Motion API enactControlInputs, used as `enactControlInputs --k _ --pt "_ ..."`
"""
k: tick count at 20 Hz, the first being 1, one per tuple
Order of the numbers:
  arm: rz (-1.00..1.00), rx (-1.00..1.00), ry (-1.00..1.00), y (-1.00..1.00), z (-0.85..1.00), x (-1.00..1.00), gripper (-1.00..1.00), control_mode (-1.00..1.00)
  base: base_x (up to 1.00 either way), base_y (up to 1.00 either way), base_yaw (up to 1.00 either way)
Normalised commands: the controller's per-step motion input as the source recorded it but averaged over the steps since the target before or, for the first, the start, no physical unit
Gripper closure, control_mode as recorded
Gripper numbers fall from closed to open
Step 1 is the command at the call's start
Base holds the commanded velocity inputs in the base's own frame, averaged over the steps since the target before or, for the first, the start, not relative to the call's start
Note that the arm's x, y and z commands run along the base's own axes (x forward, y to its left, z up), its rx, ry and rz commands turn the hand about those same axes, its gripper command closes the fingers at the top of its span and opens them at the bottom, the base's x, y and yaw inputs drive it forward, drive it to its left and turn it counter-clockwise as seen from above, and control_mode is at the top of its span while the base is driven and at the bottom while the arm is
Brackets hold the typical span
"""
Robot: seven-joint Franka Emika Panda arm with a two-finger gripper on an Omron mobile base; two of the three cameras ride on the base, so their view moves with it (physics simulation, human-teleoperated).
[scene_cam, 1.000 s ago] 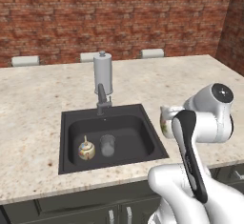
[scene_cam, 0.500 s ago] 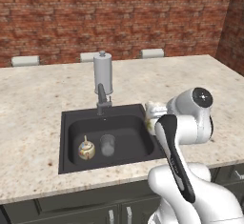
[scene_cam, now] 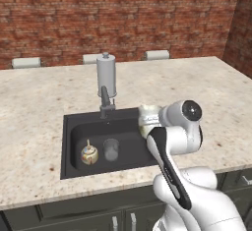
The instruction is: Pick the teapot and jug and place them in the sink. Then turn on the water.
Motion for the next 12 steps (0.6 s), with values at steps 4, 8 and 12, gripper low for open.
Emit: enactControlInputs --k 4,8,12 --pt "0.00 0.00 0.00 0.35 -0.21 0.30 1.00 -1.00 0.00 0.00 0.00" --pt "0.00 0.00 0.00 0.19 -0.13 0.33 1.00 -1.00 0.00 0.00 0.00" --pt "0.02 0.00 0.01 0.06 -0.13 0.18 1.00 -1.00 0.00 0.00 0.00"
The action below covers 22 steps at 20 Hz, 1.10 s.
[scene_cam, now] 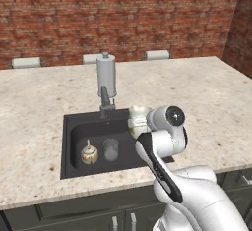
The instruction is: Pick the teapot and jug and place them in the sink. Then turn on the water.
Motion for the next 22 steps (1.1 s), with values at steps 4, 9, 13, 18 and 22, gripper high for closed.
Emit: enactControlInputs --k 4,9,13,18,22 --pt "0.04 0.00 0.04 0.01 -0.09 0.13 1.00 -1.00 0.00 0.00 0.00" --pt "0.03 0.00 0.01 0.07 -0.24 0.22 1.00 -1.00 0.00 0.00 0.00" --pt "0.01 0.00 0.00 0.18 -0.37 0.41 1.00 -1.00 0.00 0.00 0.00" --pt "0.00 0.00 0.00 0.18 -0.35 0.49 1.00 -1.00 0.00 0.00 0.00" --pt "0.00 0.00 0.00 0.01 -0.26 0.40 1.00 -1.00 0.00 0.00 0.00"
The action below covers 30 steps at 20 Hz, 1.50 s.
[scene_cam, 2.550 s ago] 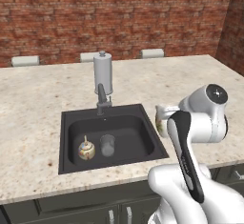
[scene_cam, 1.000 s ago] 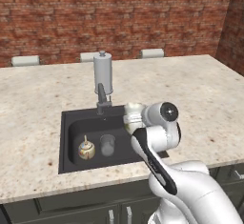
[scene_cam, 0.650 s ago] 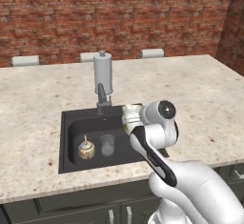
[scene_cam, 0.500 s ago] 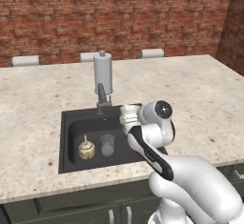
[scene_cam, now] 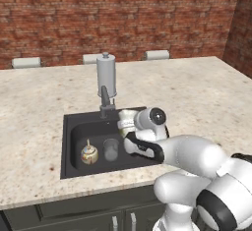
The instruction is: Pick the teapot and jug and place them in the sink. Then turn on the water.
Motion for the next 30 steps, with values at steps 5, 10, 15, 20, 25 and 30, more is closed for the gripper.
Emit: enactControlInputs --k 5,10,15,20,25,30 --pt "0.02 0.00 0.00 -0.01 -0.25 0.21 1.00 -1.00 0.00 0.00 0.00" --pt "0.02 0.00 0.00 0.00 -0.31 0.15 1.00 -1.00 0.00 0.00 0.00" --pt "0.04 0.00 0.00 -0.02 -0.29 0.17 1.00 -1.00 0.00 0.00 0.00" --pt "0.01 0.00 0.00 -0.03 -0.24 0.13 1.00 -1.00 0.00 0.00 0.00" --pt "0.00 0.00 0.00 -0.06 -0.16 0.02 1.00 -1.00 0.00 0.00 0.00" --pt "-0.06 0.00 0.01 0.04 -0.02 0.02 1.00 -1.00 0.00 0.00 0.00"
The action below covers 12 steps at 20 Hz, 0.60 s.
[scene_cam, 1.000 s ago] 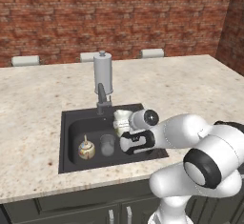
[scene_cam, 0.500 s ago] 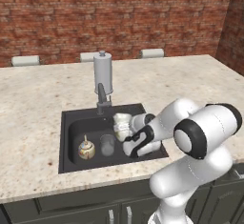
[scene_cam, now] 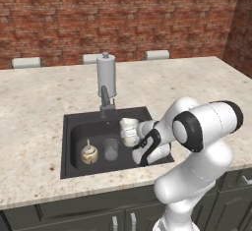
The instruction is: Pick the teapot and jug and place them in the sink. Then turn on the water.
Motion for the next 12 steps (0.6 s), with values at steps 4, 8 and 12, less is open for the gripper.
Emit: enactControlInputs --k 4,8,12 --pt "-0.12 0.00 0.03 0.19 0.00 0.00 1.00 -1.00 0.00 0.00 0.00" --pt "-0.14 0.00 0.03 0.27 0.00 0.00 1.00 -1.00 0.00 0.00 0.00" --pt "-0.15 0.00 0.01 0.35 -0.01 0.02 1.00 -1.00 0.00 0.00 0.00"
